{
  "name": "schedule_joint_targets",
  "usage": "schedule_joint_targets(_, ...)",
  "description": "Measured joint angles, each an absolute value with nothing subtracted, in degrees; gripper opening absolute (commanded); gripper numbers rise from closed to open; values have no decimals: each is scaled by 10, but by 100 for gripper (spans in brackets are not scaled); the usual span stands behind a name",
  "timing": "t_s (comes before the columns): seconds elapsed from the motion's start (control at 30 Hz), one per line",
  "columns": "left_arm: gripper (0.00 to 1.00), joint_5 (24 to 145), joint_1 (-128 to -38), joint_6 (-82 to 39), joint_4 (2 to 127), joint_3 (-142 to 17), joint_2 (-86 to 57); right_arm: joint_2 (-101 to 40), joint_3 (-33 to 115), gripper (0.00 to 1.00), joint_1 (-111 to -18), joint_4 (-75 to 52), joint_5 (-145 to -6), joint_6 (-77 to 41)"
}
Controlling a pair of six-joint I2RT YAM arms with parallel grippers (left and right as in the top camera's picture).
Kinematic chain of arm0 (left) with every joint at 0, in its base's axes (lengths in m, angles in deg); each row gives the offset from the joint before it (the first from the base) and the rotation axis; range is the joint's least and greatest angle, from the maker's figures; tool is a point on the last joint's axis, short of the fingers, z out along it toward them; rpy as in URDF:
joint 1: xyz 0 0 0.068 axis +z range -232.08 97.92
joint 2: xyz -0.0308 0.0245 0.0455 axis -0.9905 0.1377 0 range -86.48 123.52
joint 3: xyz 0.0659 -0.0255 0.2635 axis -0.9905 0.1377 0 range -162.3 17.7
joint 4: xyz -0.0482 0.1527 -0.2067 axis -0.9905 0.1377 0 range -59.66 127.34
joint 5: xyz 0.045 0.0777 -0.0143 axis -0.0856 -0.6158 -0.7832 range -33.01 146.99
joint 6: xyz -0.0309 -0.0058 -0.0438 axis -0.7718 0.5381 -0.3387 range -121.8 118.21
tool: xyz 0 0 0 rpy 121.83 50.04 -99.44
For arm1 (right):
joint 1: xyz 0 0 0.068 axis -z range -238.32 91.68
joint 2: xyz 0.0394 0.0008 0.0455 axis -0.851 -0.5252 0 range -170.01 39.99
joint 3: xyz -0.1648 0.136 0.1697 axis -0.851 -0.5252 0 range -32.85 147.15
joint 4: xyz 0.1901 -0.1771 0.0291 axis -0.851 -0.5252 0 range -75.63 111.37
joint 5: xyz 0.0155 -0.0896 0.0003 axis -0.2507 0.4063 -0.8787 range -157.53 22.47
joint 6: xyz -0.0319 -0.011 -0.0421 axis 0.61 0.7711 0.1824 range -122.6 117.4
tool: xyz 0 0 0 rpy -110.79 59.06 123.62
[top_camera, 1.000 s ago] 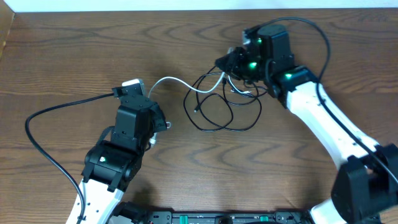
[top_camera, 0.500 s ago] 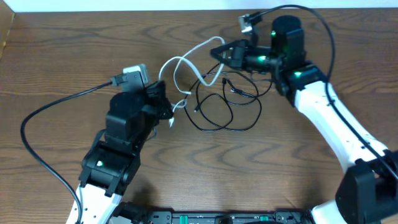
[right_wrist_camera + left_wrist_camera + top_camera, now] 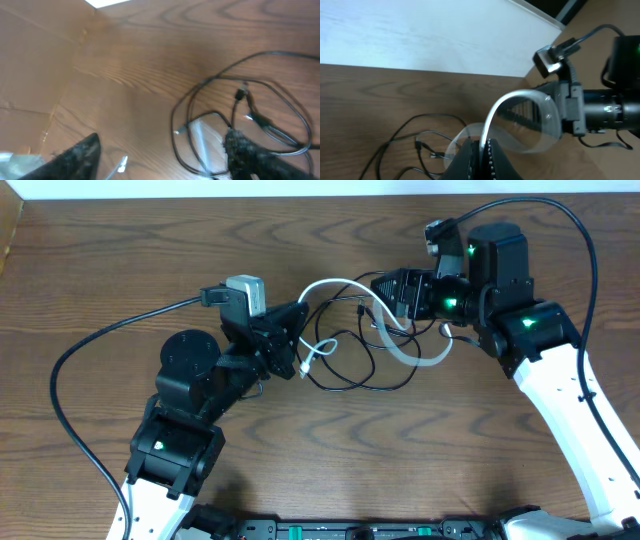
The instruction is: Untangle cables
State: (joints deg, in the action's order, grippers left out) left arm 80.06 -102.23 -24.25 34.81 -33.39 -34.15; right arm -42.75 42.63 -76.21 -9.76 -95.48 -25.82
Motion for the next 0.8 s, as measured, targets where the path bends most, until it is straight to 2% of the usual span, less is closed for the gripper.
schedule_joint_targets(0.23, 7, 812, -1022, -243, 348, -334, -341, -428, 426, 76, -741, -109, -948, -173)
schedule_joint_targets(0.4, 7, 823, -1005, -265, 348, -338, -346, -428, 426, 85, -715, -94, -1017, -68)
schedule_joint_targets(0.53, 7, 845, -973, -304, 346, -366, -347, -428, 426, 87, -716, -107, -1066, 14)
schedule_joint_targets(0.8, 7, 883, -909, -417, 278, -393, -354, -439, 426, 82, -733, -60, -1145, 83)
